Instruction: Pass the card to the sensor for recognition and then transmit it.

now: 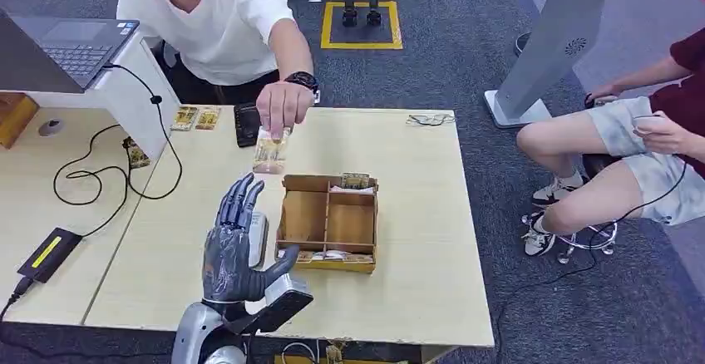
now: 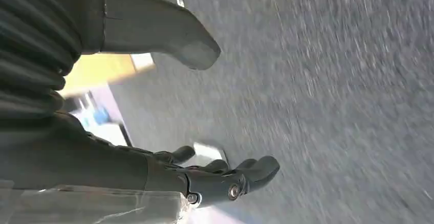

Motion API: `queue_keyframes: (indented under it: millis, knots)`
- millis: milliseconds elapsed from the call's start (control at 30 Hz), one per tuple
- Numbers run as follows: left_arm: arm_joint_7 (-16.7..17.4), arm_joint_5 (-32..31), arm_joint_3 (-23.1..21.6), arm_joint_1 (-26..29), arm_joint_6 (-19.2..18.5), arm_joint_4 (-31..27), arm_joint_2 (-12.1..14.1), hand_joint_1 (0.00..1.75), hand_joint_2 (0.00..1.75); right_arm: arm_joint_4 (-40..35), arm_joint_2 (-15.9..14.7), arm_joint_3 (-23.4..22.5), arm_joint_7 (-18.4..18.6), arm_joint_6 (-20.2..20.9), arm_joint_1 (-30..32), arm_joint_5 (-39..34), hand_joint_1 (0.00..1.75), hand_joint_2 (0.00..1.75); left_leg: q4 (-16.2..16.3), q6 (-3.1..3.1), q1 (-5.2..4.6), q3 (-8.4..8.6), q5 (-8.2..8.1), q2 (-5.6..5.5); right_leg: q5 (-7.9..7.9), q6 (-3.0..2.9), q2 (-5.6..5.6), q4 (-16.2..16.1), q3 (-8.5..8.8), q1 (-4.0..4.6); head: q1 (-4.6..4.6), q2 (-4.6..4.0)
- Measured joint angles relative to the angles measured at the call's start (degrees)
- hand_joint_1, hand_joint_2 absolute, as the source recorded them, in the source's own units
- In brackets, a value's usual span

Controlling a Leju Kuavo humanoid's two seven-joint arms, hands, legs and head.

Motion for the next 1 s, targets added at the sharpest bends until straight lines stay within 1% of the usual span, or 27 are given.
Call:
queue_keyframes:
  millis: [133, 167, 200, 233, 267, 367, 467, 500, 600, 767, 800, 867, 1000]
  knots:
    - [-1.49, 1.86, -0.31, -1.08, -0.37, 1.40, 0.00, 0.00, 1.75, 0.92, 0.15, -1.36, 2.69, 3.02, -0.49, -4.32, 0.00, 1.75, 0.00, 0.00, 0.00, 0.01, 0.00, 0.00, 0.00, 0.00, 0.00, 0.00, 0.01, 0.00, 0.00, 0.00]
    - [-2.03, 2.97, -0.35, -1.55, -0.26, 2.18, 0.00, 0.00, 0.00, 1.46, 0.18, -1.59, 2.97, 3.52, -0.65, -4.43, 0.00, 1.75, 0.00, 0.00, 0.00, 0.01, 0.01, 0.00, 0.00, 0.00, 0.00, 0.00, 0.00, 0.00, -0.02, 0.00]
    - [-2.30, 3.54, -0.35, -2.13, 0.02, 2.93, 0.00, 0.00, 0.00, 1.97, 0.20, -1.92, 3.10, 3.91, -0.77, -4.30, 0.00, 1.75, 0.00, -0.01, 0.00, 0.01, 0.01, 0.00, 0.01, 0.00, 0.00, 0.00, 0.01, 0.00, 0.00, 0.00]
    - [-2.43, 3.32, -0.35, -2.60, 0.66, 3.52, 0.00, 0.00, 1.75, 2.27, 0.20, -2.19, 2.97, 4.41, -0.82, -3.71, 0.00, 1.75, 0.00, -0.01, 0.00, 0.01, 0.01, 0.00, 0.01, 0.00, 0.00, 0.00, 0.01, 0.00, -0.02, 0.00]
    - [-2.34, 1.79, -0.35, -3.25, 2.48, 4.15, 0.00, 0.00, 1.75, 2.60, 0.24, -2.43, 2.20, 5.05, -0.99, -2.53, 0.00, 1.75, 0.00, -0.01, 0.00, 0.01, 0.01, 0.00, 0.01, 0.00, 0.00, 0.00, 0.00, 0.00, -0.02, 0.00]
    - [-1.81, -3.59, -0.35, -5.90, 10.24, 6.67, 0.02, 0.00, 1.75, 3.13, 0.28, -3.65, -0.93, 6.60, -1.52, 1.54, 0.00, 1.75, 0.00, -0.01, 0.00, 0.01, 0.01, -0.01, 0.01, 0.00, 0.00, 0.01, 0.03, 0.00, 0.00, 0.00]
    - [-0.22, -12.36, 0.42, -9.99, 17.63, 10.81, 0.04, 0.00, 1.75, 3.72, 0.28, -5.09, -5.01, 7.43, -2.48, 5.58, 0.00, 1.75, 0.00, -0.02, 0.00, 0.01, 0.04, -0.04, 0.03, -0.01, -0.03, 0.01, 0.05, 0.00, 0.00, 0.00]
    - [0.13, -14.18, 0.65, -11.24, 18.68, 11.86, 0.04, 0.00, 1.75, 3.93, 0.28, -5.57, -5.89, 7.58, -2.77, 6.44, 0.00, 1.75, 0.00, -0.02, 0.00, 0.01, 0.04, -0.03, 0.04, -0.01, -0.02, 0.01, 0.05, 0.00, -0.02, 0.00]
    - [0.46, -16.13, 1.53, -13.74, 19.30, 14.19, 0.02, 0.00, 1.75, 4.28, 0.28, -6.64, -6.95, 7.60, -3.49, 7.35, 0.00, 1.75, 0.00, -0.01, 0.00, 0.03, 0.05, -0.03, 0.04, -0.01, -0.01, 0.01, 0.06, 0.00, 0.00, 0.00]
    - [0.48, -16.79, 2.10, -15.07, 19.45, 15.98, 0.02, 0.00, 1.75, 4.72, 0.28, -7.61, -7.13, 7.60, -4.12, 7.37, 0.00, 1.75, 0.01, -0.01, 0.00, 0.02, 0.05, -0.03, 0.03, -0.01, 0.00, 0.01, 0.02, 0.00, 0.00, 0.00]
    - [0.70, -17.96, 2.14, -15.15, 19.45, 16.13, 0.02, 0.00, 1.75, 4.81, 0.28, -7.76, -7.37, 7.60, -4.20, 7.95, 0.00, 1.75, 0.01, -0.01, 0.00, 0.01, 0.04, -0.03, 0.03, -0.01, 0.00, 0.01, 0.02, 0.00, 0.00, 0.00]
    - [1.62, -20.13, 2.36, -15.40, 19.45, 16.39, 0.00, 0.00, 1.75, 4.94, 0.28, -8.04, -7.85, 7.60, -4.47, 9.19, 0.00, 1.75, 0.01, -0.02, 0.00, 0.00, 0.03, -0.03, 0.02, -0.01, 0.00, 0.01, 0.00, 0.00, 0.00, 0.00]
    - [4.51, -25.51, 3.15, -16.62, 19.45, 17.20, 0.00, 0.00, 1.75, 5.33, 0.28, -8.87, -9.18, 7.60, -5.13, 11.11, 0.00, 1.75, 0.01, -0.02, 0.00, 0.01, 0.04, -0.01, 0.03, -0.01, 0.01, 0.01, 0.00, 0.00, 0.00, 0.00]
